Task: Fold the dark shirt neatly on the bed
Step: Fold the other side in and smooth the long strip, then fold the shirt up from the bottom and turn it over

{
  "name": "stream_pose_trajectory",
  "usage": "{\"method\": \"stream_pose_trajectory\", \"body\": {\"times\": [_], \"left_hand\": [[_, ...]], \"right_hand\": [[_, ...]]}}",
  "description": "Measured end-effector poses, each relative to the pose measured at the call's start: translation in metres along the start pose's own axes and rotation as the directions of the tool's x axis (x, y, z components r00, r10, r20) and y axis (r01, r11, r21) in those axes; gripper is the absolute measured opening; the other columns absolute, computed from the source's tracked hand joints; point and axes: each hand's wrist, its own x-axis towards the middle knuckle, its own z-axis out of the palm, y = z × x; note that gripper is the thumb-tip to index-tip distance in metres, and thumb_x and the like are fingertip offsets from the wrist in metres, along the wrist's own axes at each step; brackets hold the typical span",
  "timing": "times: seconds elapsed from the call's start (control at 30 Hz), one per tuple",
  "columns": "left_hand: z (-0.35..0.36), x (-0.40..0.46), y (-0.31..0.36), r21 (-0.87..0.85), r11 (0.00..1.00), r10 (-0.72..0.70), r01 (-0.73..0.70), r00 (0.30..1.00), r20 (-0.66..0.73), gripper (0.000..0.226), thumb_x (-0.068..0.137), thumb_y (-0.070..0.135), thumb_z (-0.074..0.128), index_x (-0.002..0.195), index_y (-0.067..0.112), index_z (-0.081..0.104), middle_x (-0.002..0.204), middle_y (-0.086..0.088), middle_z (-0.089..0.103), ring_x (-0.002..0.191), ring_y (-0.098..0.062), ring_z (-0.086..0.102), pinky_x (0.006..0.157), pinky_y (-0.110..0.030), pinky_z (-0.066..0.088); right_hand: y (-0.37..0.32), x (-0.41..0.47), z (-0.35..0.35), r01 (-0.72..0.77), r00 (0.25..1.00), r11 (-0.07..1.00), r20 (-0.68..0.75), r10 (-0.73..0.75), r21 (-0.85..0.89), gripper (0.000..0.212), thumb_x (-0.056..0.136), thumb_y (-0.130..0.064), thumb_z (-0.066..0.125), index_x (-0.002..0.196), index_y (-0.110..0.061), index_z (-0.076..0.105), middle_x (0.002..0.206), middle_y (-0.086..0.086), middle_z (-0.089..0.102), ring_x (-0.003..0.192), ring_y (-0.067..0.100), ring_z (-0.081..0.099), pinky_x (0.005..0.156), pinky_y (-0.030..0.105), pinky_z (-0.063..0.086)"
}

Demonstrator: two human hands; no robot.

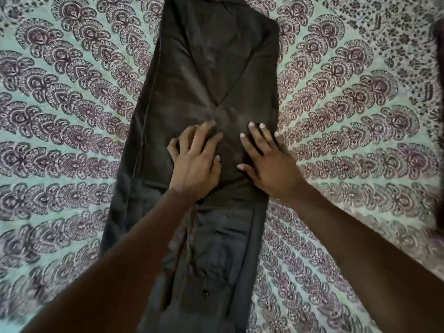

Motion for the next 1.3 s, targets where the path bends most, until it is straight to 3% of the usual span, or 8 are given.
{"method": "stream_pose_trajectory", "body": {"times": [0.1,0.27,0.33,0.5,0.77,1.0,1.13,1.3], "left_hand": [[-0.014,-0.03,-0.008,-0.03,0.972,0.235,-0.233,0.962,0.139,0.055,0.087,0.046,0.058,0.135,0.021,0.062,0.148,-0.001,0.053,0.129,-0.031,0.054,0.099,-0.051,0.036],[-0.023,-0.06,-0.023,0.074,0.937,0.249,-0.342,0.799,0.547,0.117,0.079,0.084,0.055,0.167,0.026,0.004,0.175,0.004,-0.011,0.162,-0.018,0.0,0.12,-0.062,0.017],[-0.027,-0.062,-0.02,0.13,0.922,0.228,-0.365,0.781,0.581,0.126,0.076,0.088,0.056,0.167,0.024,-0.003,0.173,0.002,-0.019,0.161,-0.023,-0.008,0.121,-0.063,0.013],[-0.042,-0.077,0.0,0.236,0.886,0.263,-0.399,0.852,0.452,0.108,0.077,0.076,0.07,0.159,0.017,0.032,0.155,-0.01,0.029,0.137,-0.033,0.038,0.107,-0.052,0.038],[-0.047,-0.101,-0.021,0.114,0.909,0.205,-0.402,0.667,0.716,0.15,0.061,0.075,0.082,0.163,0.03,-0.018,0.17,0.0,-0.026,0.161,-0.025,-0.008,0.128,-0.056,0.006],[-0.054,-0.122,-0.023,0.139,0.918,0.225,-0.373,0.774,0.591,0.138,0.066,0.075,0.08,0.166,0.029,-0.004,0.172,-0.006,-0.017,0.159,-0.035,-0.004,0.123,-0.062,0.018],[-0.072,-0.164,-0.032,-0.007,0.992,0.115,-0.122,0.907,0.405,0.093,0.091,0.067,0.062,0.164,0.033,0.016,0.172,-0.003,0.005,0.149,-0.036,0.024,0.113,-0.063,0.036],[-0.101,-0.215,-0.092,-0.045,0.99,-0.103,0.133,0.906,0.411,0.079,0.091,0.007,0.064,0.155,0.043,0.035,0.167,-0.004,0.013,0.143,-0.04,0.031,0.112,-0.065,0.038]], "right_hand": [[-0.026,-0.019,0.009,-0.01,1.0,1.0,0.022,0.009,0.008,0.075,0.104,-0.059,0.03,0.163,-0.014,0.031,0.173,0.014,0.02,0.159,0.034,0.018,0.127,0.056,0.021],[-0.07,-0.079,0.021,0.048,0.998,0.999,0.045,-0.047,-0.021,0.076,0.103,-0.06,0.03,0.163,-0.013,0.031,0.173,0.013,0.019,0.16,0.032,0.018,0.128,0.055,0.019],[-0.08,-0.101,0.024,0.05,0.997,0.999,0.06,-0.049,-0.014,0.075,0.102,-0.06,0.032,0.163,-0.016,0.032,0.173,0.012,0.019,0.16,0.032,0.02,0.126,0.056,0.024],[-0.09,-0.136,0.014,-0.073,0.995,0.995,0.073,0.068,0.062,0.076,0.101,-0.065,0.035,0.164,-0.022,0.031,0.174,0.011,0.014,0.16,0.035,0.013,0.127,0.058,0.018],[-0.139,-0.196,0.034,-0.015,0.991,0.998,0.134,0.007,0.056,0.077,0.101,-0.062,0.035,0.165,-0.021,0.025,0.175,0.011,0.01,0.16,0.034,0.015,0.125,0.056,0.028],[-0.155,-0.219,0.038,-0.138,0.984,0.977,0.134,0.117,0.16,0.069,0.104,-0.058,0.033,0.164,-0.024,0.03,0.174,0.012,0.008,0.16,0.037,0.015,0.123,0.059,0.03],[-0.154,-0.232,0.033,-0.196,0.979,0.947,0.099,0.176,0.254,0.06,0.106,-0.039,0.047,0.163,-0.032,0.028,0.175,0.007,0.005,0.161,0.034,0.011,0.124,0.058,0.031],[-0.14,-0.254,0.022,-0.264,0.956,0.931,0.195,0.218,0.253,0.127,0.073,0.012,0.072,0.163,-0.047,0.005,0.175,0.008,0.002,0.159,0.043,0.011,0.114,0.066,0.042]]}}
